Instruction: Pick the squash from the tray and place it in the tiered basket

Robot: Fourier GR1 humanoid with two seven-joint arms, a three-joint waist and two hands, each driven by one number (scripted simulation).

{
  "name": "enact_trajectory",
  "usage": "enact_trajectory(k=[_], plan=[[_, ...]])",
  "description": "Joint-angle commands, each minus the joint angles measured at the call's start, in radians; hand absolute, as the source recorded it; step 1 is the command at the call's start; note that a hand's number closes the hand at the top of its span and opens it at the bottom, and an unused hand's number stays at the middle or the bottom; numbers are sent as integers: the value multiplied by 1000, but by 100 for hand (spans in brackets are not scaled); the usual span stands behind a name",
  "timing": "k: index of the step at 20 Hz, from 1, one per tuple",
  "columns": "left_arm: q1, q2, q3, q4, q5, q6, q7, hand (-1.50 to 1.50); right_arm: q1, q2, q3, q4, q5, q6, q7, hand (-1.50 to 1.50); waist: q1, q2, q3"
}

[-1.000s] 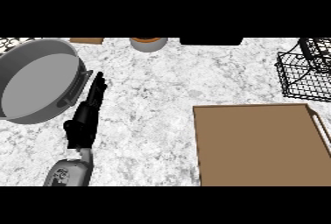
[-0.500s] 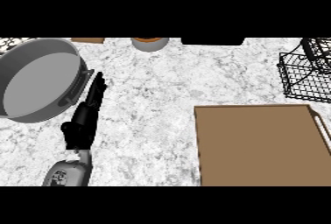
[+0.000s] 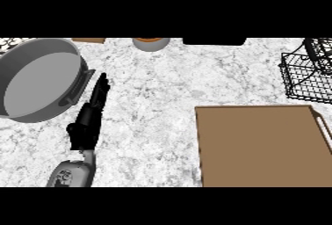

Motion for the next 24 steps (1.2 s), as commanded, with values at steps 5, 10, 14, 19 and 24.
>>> enact_trajectory(k=[5, 10, 14, 19, 24], plan=[[6, 39, 34, -8, 37, -43, -1, 0, -36, -82, -176, 61, -148, -125, -21, -150, -6, -1, 0], [-21, 34, 44, -11, 24, -19, 20, 0, 28, -206, -262, 88, -206, -129, 15, -150, -24, -6, 0], [2, 16, 20, -38, -7, 10, 34, 0, 119, -290, -383, 139, -307, -109, -24, -150, -31, -8, 1], [24, 16, 26, -66, 6, 11, 49, 0, 325, -404, -523, 163, -433, 31, -148, -150, -59, -17, 1], [47, 18, 44, 13, 0, 22, -43, 0, 577, -459, -645, 252, -526, 160, -323, -150, -62, -11, 2]])
